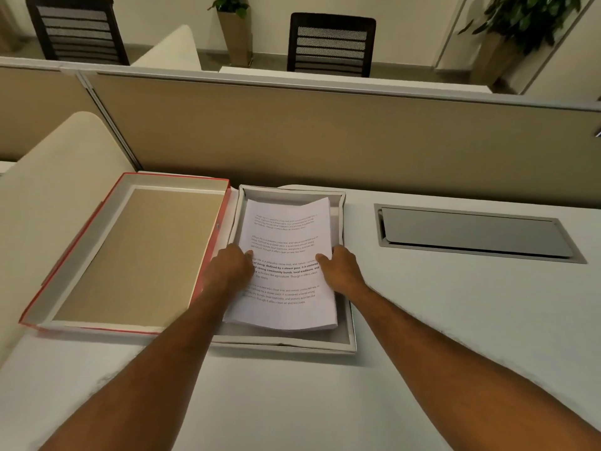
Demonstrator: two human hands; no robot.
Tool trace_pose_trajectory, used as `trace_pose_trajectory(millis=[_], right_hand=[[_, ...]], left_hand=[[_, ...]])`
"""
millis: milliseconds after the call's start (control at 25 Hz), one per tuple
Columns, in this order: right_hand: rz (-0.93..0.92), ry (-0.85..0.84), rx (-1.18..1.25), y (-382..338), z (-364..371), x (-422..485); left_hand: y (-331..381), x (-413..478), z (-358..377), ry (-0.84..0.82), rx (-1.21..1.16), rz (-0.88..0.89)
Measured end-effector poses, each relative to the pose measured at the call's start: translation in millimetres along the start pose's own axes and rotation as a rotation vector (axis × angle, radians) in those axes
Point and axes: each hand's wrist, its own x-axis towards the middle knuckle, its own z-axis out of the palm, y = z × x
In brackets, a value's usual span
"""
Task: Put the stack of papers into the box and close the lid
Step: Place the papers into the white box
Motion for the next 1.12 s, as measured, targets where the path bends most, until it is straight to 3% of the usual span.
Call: trace_pose_trajectory(millis=[120,320,440,600,720,880,1120], right_hand=[[-0.035,0.002,-0.075,2,4,-6],[-0.104,-0.171,-0.160,-3,2,-20],[-0.149,-0.131,-0.283,-12,2,-34],[-0.247,0.075,-0.501,-21,-3,-53],[-0.262,0.053,-0.537,-13,-5,-69],[-0.308,-0.010,-0.549,0,12,-102],[-0.450,-0.048,-0.498,-29,73,-142]], left_hand=[[1,-6,-2,0.004,0.102,-0.005],[7,-17,-3,-0.012,0.156,-0.020],[10,-29,1,0.008,0.092,-0.013],[10,-54,-2,0.088,0.087,0.175],[-10,-69,-7,0.209,0.179,0.335],[-61,-82,-13,0.225,0.300,0.216],[-143,-96,-28,0.238,0.227,-0.010]])
